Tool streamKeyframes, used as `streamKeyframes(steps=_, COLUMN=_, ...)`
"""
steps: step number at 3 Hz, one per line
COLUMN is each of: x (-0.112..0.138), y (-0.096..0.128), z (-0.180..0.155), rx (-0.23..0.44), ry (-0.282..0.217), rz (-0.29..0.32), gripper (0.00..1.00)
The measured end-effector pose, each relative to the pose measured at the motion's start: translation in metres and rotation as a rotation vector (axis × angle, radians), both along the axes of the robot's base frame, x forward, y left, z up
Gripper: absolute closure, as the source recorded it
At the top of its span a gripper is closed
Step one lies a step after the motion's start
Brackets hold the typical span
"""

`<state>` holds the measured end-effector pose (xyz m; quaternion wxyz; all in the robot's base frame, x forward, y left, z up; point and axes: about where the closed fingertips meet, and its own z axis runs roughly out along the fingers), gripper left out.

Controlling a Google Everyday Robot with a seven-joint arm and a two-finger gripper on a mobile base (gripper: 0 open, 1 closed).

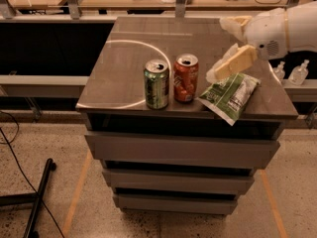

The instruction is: Move coke can near green can

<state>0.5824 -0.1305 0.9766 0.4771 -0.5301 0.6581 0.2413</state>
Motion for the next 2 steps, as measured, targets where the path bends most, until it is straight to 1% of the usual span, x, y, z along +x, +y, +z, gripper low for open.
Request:
streamKeyframes(steps=1, x=-0.0008, y=-0.0317, z=0.0135, rx=0.003, ry=-0.019, rz=-0.066, gripper=0.0)
streamKeyframes(steps=2, x=-0.001, y=-0.0396, z=0.0165, rx=0.002, ry=-0.022, rz=-0.083, gripper=0.0)
